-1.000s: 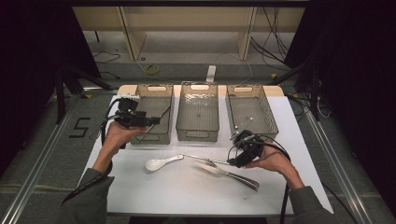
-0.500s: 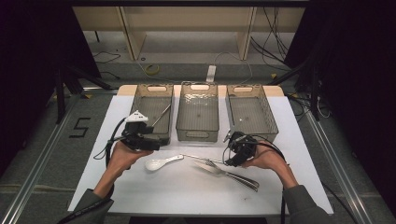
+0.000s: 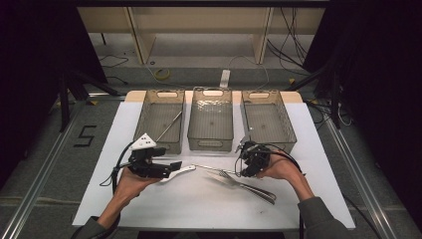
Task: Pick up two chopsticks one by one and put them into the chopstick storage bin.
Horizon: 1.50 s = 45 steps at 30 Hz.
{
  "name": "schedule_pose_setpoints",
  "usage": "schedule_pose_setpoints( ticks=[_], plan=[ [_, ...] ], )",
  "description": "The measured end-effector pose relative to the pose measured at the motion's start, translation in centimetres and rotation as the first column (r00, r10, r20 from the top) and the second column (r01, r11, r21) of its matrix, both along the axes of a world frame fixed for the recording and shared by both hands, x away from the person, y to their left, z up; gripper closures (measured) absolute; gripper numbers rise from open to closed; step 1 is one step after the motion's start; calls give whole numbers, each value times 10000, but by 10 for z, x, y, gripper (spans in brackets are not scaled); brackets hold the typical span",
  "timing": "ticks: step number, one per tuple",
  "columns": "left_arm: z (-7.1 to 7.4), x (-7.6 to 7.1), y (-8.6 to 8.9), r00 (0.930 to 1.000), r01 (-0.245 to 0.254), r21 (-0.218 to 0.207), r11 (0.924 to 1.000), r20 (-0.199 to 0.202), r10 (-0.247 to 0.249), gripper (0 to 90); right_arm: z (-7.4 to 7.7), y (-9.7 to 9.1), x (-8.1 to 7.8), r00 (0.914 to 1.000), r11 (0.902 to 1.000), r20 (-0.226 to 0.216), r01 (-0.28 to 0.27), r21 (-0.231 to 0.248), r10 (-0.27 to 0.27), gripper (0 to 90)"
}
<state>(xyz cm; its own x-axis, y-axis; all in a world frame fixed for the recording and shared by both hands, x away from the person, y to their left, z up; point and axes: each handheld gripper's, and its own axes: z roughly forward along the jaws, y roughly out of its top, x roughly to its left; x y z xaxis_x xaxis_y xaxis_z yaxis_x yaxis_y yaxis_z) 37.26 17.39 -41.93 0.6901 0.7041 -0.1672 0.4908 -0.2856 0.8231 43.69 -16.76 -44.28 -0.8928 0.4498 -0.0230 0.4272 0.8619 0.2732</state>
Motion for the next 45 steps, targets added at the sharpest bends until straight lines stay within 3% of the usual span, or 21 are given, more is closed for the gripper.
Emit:
schedule_pose_setpoints(
  ticks=[6, 15, 32, 45],
  plan=[
    [-2, -6, 0, 10000, -38, -137, 9999, 19, 38, 158, -5, 2, 2, 9993, 9996, -350, -169, -233, 160, 607],
    [-3, -8, -3, 9999, -9, 78, 10000, 153, 8, 158, -7, 7, 1, 9981, 9985, -531, -348, -420, 325, 662],
    [-3, -8, -4, 9998, 79, 118, 9999, 164, -81, 159, -12, 11, 0, 9974, 9943, -607, -456, -966, 398, 791],
    [-2, -8, -4, 9998, 118, 52, 9999, 186, -119, 160, -12, 12, 2, 9931, 9891, -681, -1027, -1058, 959, 850]
  ],
)
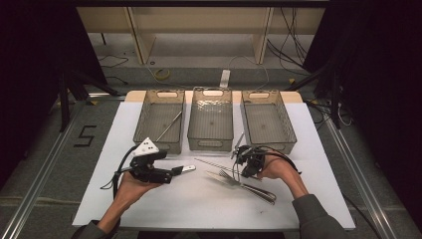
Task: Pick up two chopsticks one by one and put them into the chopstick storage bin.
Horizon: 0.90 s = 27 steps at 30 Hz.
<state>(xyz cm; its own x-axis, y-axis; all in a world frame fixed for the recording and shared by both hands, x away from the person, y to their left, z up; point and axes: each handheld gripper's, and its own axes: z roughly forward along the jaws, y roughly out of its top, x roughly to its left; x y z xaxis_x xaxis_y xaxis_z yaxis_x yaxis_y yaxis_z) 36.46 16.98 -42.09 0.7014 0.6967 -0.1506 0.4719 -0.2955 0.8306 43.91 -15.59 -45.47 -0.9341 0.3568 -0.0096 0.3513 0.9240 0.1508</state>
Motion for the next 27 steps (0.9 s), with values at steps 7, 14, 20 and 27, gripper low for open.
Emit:
schedule_pose_setpoints(
  ticks=[7, 14, 20, 27],
  plan=[
    [0, 0, 1, 10000, -18, -12, 10000, 42, 18, 163, 0, 4, -2, 9997, 9995, 182, -141, -267, 145, 855],
    [0, 0, 1, 10000, 6, 107, 9999, 29, -7, 164, 5, 4, -3, 9979, 9999, 636, -147, -38, 149, 857],
    [0, 0, 0, 10000, 31, 125, 9999, 40, -32, 166, 12, 0, -7, 9950, 9993, 993, 97, 354, -132, 858],
    [0, 0, -1, 9999, 128, 150, 9998, 32, -128, 168, 18, 1, -8, 9952, 9976, 975, -48, 686, -20, 858]
  ],
)
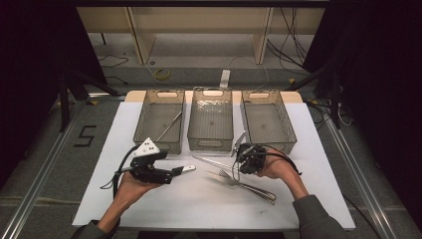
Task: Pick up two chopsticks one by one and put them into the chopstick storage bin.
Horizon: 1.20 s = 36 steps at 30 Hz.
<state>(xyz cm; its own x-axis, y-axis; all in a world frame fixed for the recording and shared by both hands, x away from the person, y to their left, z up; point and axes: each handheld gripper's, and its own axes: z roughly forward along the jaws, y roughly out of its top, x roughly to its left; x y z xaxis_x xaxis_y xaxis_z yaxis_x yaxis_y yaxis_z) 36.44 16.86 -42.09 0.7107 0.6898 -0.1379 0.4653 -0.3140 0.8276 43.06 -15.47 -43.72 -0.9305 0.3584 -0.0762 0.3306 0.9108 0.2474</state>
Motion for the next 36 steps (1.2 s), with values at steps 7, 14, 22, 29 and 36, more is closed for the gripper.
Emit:
schedule_pose_setpoints(
  ticks=[7, 14, 22, 29, 36],
  plan=[
    [1, 1, -2, 9999, 153, 28, 9999, -2, -153, 168, 13, -2, -2, 9999, 9990, 110, 42, 437, -47, 858],
    [8, 6, -16, 9957, 907, 149, 9958, -217, -904, 167, 30, 2, -11, 9993, 9971, 306, -225, 732, 203, 858],
    [16, 12, -48, 9840, 1720, 1344, 9759, 229, -1766, 173, 45, 10, -24, 9965, 9943, 610, -616, 869, 564, 858],
    [9, 27, -72, 9723, 2315, 2221, 9471, -197, -2330, 178, 55, 18, -35, 9918, 9905, 790, -1069, 865, 1002, 858],
    [5, 32, -89, 9520, 3041, 2673, 9144, -501, -3020, 262, 59, 21, -42, 9875, 9872, 833, -1405, 759, 1341, 858]
  ],
)
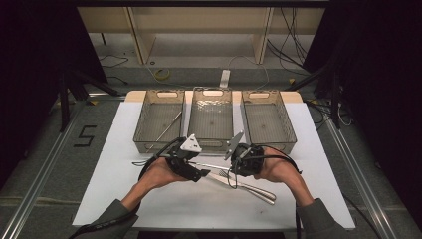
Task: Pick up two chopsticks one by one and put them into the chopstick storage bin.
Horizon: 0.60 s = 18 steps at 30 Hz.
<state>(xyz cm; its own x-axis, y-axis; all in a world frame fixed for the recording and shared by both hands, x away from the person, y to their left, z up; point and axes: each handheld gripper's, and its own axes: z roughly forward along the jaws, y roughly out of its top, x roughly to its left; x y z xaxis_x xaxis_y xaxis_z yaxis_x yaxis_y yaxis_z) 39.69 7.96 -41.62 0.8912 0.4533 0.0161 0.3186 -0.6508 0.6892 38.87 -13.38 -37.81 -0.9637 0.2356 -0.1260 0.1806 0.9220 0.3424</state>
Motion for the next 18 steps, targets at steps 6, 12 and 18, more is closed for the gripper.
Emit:
schedule_pose_setpoints(
  ticks=[6, 12, 18],
  plan=[
    [-3, 3, -4, 9984, 457, 332, 9984, -335, -446, 378, 3, -2, -1, 9999, 9999, -57, -131, -10, 131, 858],
    [-5, 2, -6, 9961, 718, 504, 9961, -560, -689, 448, 2, 0, -3, 9991, 9991, -29, -419, -100, 418, 858],
    [-8, 1, -8, 9921, 1018, 730, 9921, -809, -959, 546, 2, 1, -6, 9973, 9970, -145, -726, -258, 723, 857]
  ],
)
